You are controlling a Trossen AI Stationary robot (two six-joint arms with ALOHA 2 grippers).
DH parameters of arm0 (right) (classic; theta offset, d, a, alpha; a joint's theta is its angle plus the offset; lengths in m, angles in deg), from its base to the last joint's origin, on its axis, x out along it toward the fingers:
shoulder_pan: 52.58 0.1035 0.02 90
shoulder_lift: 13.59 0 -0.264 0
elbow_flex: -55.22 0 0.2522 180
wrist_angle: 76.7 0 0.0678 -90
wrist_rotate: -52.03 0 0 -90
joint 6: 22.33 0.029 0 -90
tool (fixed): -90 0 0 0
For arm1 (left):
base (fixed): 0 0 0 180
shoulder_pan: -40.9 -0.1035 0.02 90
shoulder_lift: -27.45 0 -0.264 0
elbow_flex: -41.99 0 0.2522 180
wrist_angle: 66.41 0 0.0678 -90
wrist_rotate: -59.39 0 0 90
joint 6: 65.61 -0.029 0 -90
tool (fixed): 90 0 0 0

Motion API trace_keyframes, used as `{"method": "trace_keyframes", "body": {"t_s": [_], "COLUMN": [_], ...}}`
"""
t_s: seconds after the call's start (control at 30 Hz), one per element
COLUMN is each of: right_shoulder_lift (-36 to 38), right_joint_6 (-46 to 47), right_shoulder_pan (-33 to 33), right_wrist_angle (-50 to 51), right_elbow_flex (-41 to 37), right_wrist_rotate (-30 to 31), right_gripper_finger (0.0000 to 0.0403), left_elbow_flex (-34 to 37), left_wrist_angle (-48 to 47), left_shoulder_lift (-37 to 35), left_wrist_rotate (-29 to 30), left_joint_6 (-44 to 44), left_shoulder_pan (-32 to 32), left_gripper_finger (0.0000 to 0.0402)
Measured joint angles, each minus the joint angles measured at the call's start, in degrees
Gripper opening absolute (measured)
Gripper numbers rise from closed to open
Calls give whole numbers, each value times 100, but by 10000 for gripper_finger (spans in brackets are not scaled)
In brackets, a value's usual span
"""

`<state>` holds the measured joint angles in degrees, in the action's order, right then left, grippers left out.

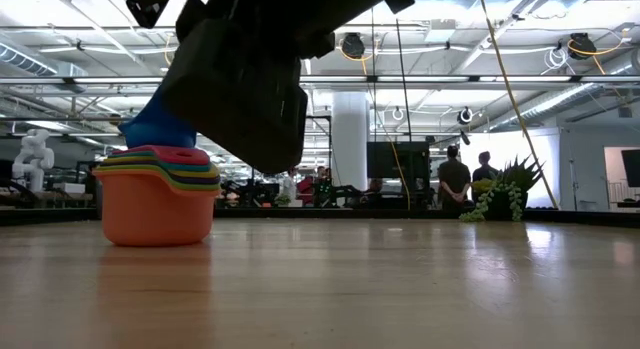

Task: Nest measuring cups in basket
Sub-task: Stack the blue measuring cup on top of the red measuring cup

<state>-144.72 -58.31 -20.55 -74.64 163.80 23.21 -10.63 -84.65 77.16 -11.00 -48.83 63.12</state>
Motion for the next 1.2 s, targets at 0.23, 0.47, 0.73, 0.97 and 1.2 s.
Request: {"method": "trace_keyframes", "body": {"t_s": [0.23, 0.47, 0.73, 0.97, 1.2], "right_shoulder_lift": [0, -2, -2, -2, 114], "right_joint_6": [500, 896, 1474, 1690, 1244], "right_shoulder_pan": [4, 6, 27, 74, 364], "right_wrist_angle": [2, 98, 96, 129, 179], "right_elbow_flex": [0, 0, 0, 0, 0], "right_wrist_rotate": [-303, -305, -605, -596, -398], "right_gripper_finger": [161, 185, 202, 236, 258], "left_elbow_flex": [0, 0, 0, 0, -2], "left_wrist_angle": [-3, -4, -4, -1, 141], "left_shoulder_lift": [0, 0, 0, 0, 145], "left_wrist_rotate": [-2, -2, -2, -2, -2], "left_joint_6": [0, 13, 15, 16, 13], "left_shoulder_pan": [2, 45, 129, 133, 440], "left_gripper_finger": [212, 212, 212, 212, 212]}}
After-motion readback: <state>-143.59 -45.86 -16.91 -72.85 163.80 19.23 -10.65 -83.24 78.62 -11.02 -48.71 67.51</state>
